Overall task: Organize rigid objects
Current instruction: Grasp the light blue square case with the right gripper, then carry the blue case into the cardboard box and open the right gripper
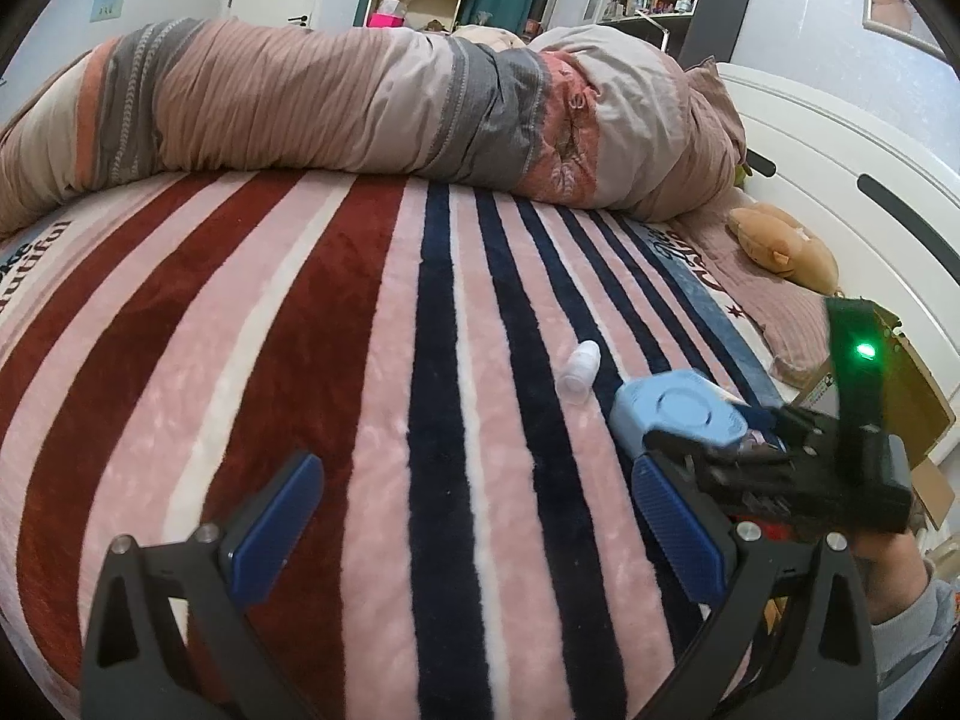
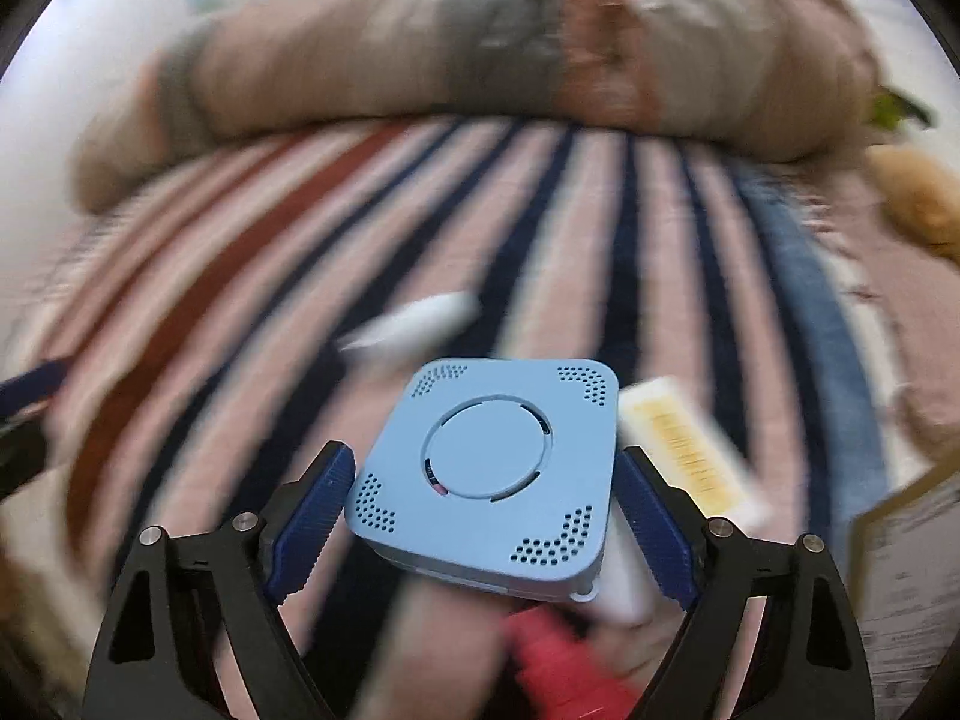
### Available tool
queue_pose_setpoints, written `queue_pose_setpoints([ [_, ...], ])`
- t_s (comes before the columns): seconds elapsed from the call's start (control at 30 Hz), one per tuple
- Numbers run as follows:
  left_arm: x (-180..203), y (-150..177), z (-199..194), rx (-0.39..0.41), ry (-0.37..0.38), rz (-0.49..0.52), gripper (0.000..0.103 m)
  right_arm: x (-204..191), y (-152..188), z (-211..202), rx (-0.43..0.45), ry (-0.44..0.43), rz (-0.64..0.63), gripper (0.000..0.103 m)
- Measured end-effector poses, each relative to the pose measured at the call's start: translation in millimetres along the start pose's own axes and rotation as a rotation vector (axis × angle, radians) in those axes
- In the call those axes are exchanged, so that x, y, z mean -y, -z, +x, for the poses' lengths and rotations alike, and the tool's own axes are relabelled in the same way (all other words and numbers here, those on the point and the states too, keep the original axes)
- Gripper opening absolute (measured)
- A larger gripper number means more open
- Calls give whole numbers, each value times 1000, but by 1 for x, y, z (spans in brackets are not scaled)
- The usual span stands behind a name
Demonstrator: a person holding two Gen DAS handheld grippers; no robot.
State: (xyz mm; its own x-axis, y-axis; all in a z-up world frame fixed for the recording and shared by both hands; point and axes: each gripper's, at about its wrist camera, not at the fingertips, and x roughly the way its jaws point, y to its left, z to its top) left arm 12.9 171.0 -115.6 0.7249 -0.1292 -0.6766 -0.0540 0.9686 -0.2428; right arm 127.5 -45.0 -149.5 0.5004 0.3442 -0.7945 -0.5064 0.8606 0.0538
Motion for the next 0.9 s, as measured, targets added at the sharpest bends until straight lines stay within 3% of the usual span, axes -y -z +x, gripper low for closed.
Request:
queue_pose_setpoints([
  [0.07,-5,0,0,-7,-20,-21,102,-12,6,-2,-41,-153,-46,87],
  [0.17,-11,3,2,-18,-27,-30,102,-28,15,-2,-73,-268,-96,87],
  [0.23,-13,5,4,-28,-8,-42,102,-34,20,-1,-82,-223,-123,87],
  [0.3,-14,6,7,-42,14,-57,102,-38,22,-1,-83,-146,-140,99],
  [0.5,-14,8,18,-74,30,-81,102,-33,19,9,-120,-233,-10,99],
  [0.63,-15,8,18,-80,60,-109,102,-46,23,17,-146,-132,-10,93],
  [0.67,-16,8,19,-84,69,-118,102,-48,24,16,-134,-98,-30,82],
  [0.83,-11,6,16,-92,188,-151,102,-48,23,-13,-36,-105,-64,81],
  [0.9,-1,1,10,-84,275,-156,101,-51,22,-33,21,-116,-103,81],
])
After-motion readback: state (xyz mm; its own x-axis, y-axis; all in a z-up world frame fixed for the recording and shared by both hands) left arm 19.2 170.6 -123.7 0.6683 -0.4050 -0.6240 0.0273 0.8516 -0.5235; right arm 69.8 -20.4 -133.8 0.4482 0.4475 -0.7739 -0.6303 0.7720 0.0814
